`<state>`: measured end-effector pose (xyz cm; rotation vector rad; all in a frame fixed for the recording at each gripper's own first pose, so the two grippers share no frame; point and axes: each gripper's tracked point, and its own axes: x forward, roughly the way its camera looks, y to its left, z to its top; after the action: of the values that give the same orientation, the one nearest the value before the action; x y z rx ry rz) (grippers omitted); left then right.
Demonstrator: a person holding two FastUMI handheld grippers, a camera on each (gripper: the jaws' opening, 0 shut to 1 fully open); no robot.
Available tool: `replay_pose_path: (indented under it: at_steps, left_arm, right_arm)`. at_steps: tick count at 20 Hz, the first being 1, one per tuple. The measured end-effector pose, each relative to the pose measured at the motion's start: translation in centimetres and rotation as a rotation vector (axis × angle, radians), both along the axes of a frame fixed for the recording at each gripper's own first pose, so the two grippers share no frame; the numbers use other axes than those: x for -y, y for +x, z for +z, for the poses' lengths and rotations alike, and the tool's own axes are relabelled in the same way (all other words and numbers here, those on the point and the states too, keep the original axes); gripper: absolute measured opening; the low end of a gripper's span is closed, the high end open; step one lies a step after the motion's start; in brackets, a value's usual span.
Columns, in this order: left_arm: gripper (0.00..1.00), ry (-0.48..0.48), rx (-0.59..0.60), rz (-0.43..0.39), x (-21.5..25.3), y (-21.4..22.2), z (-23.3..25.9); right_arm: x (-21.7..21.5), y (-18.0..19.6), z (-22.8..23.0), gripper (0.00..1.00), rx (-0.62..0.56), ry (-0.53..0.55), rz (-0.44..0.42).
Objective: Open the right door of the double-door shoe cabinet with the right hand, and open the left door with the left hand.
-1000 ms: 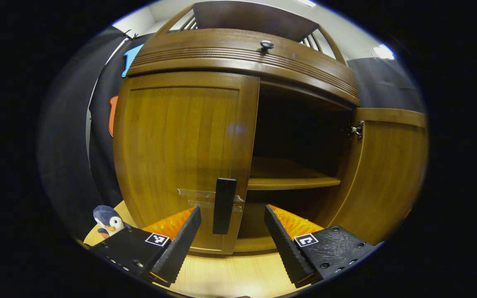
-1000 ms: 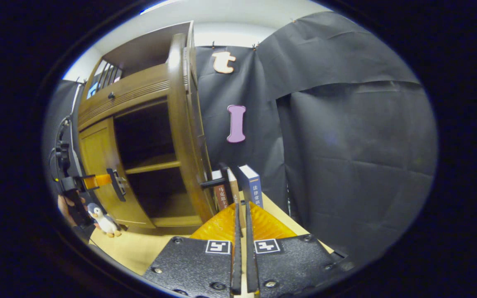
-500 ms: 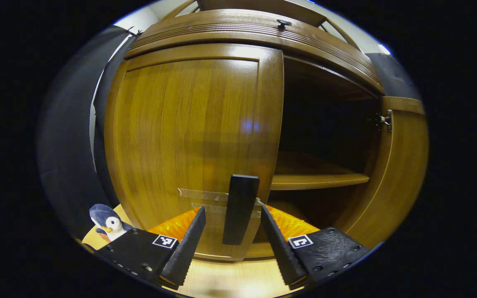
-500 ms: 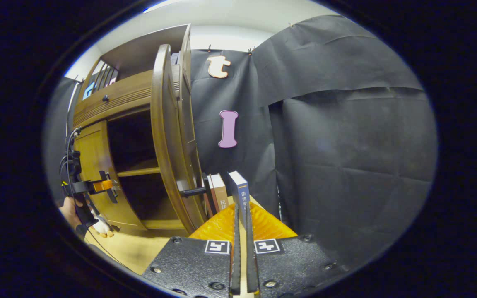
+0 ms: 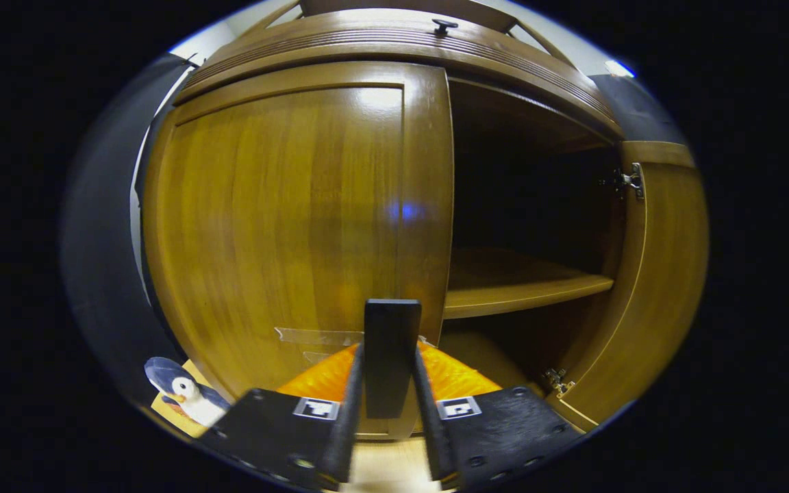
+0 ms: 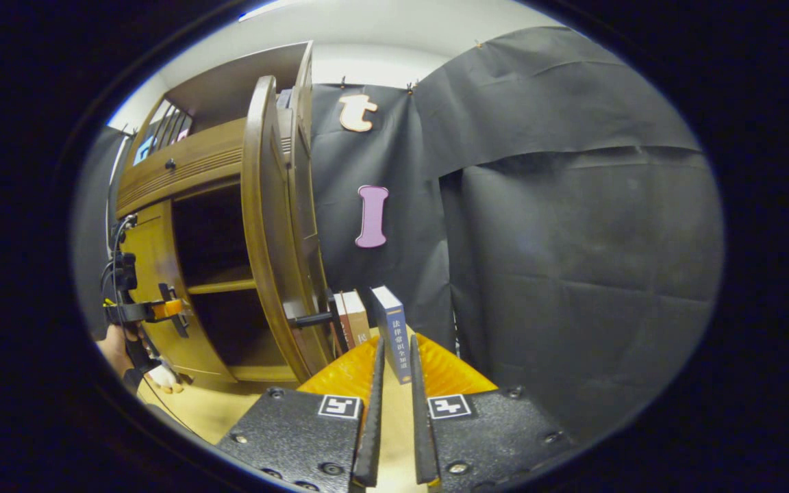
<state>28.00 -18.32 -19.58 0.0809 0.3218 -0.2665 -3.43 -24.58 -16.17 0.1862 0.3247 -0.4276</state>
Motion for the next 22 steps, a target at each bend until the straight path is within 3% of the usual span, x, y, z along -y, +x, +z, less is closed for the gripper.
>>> replay_pose_path:
  at_steps: [1,2,3,4,6,11,12,13,22]
  left_arm:
    - [0.29,0.001,-0.007,0.0,0.1,0.3,-0.2]
    - [0.4,0.0,-0.005,-0.001,0.2,0.4,-0.1]
    - [0.4,0.003,-0.004,0.003,-0.1,0.0,0.3]
    - [0.33,0.006,-0.002,0.002,-0.1,0.2,0.1]
    - [0.33,0.014,0.003,-0.007,-0.1,0.4,-0.1]
    - [0.3,0.021,-0.008,0.006,-0.2,-0.1,-0.1]
    - [0.19,0.031,-0.002,0.015,-0.3,-0.2,0.1]
    - [0.3,0.032,0.0,0.024,-0.5,-0.5,0.1]
    - [0.29,0.002,0.002,0.05,-2.1,-3.9,0.8]
  right_arm:
    - [-0.1,0.0,0.0,0.25,0.0,0.0,-0.001]
    - [-0.1,-0.1,0.0,0.32,-0.002,0.0,-0.003]
    - [-0.1,-0.3,0.0,0.35,-0.004,-0.001,-0.006]
    - [-0.2,-0.4,0.0,0.41,-0.002,-0.004,-0.007]
    - [-0.2,-0.6,0.2,0.46,0.0,-0.007,-0.013]
    - [-0.4,-1.2,0.4,0.46,-0.006,-0.013,-0.03]
    - [-0.6,-1.4,0.4,0.46,-0.008,-0.019,-0.029]
    - [-0.8,-1.4,0.4,0.46,-0.009,-0.021,-0.028]
    - [-2.3,-2.3,0.3,0.46,-0.014,-0.025,0.006]
